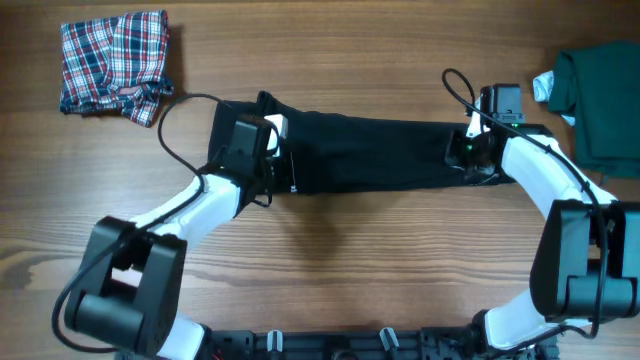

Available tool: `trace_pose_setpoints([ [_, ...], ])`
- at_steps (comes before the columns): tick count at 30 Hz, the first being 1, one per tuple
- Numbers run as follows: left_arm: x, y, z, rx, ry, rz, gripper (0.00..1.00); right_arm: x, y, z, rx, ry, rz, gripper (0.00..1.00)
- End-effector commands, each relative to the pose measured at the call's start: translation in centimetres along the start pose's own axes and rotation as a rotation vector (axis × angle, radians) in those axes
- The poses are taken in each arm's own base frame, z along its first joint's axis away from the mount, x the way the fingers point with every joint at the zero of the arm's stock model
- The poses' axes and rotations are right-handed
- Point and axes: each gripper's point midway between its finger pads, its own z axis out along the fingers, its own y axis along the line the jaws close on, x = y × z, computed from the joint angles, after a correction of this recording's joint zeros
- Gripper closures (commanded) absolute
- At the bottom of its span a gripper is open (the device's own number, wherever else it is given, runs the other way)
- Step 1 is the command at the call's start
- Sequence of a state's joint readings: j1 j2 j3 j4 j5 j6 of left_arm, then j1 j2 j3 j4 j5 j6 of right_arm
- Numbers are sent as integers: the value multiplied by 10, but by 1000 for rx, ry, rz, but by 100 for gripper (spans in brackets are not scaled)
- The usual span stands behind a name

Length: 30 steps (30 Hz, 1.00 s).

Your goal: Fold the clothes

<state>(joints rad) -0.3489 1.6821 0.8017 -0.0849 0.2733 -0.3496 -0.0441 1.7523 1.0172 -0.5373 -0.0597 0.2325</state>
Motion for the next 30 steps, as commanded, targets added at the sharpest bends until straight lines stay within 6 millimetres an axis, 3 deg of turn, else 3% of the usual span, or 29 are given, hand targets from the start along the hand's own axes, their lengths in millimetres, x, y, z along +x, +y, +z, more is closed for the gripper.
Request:
trace_pose_setpoints([
  [1, 1, 5, 5, 2, 12, -9, 96, -3, -40, 2, 168, -14, 89, 90],
  [6, -2, 10, 4, -5, 7, -21, 96, -4, -82, -6, 332, -29, 136, 81],
  [10, -2, 10, 4, -5, 7, -21, 96, -6, -103, -10, 395, -41, 163, 73],
  [12, -1, 10, 4, -5, 8, -21, 94, -7, -120, -15, 459, -53, 187, 55],
  [14, -3, 9, 3, -2, 3, -19, 93, -5, -127, -19, 491, -54, 223, 9],
  [15, -6, 7, 0, 2, -8, -15, 93, -4, -128, -21, 492, -53, 246, 1],
  [18, -20, -5, -17, 26, -67, 47, 93, -13, -123, -30, 463, -84, 250, 0],
  [23, -46, -23, -58, 40, -194, 90, 87, -39, -100, -64, 333, -194, 260, 0],
  [28, -35, -19, -60, 22, -148, 76, 84, -15, -91, -71, 286, -124, 374, 0],
  [30, -30, -16, -59, 13, -127, 70, 83, -12, -76, -69, 197, -95, 370, 0],
])
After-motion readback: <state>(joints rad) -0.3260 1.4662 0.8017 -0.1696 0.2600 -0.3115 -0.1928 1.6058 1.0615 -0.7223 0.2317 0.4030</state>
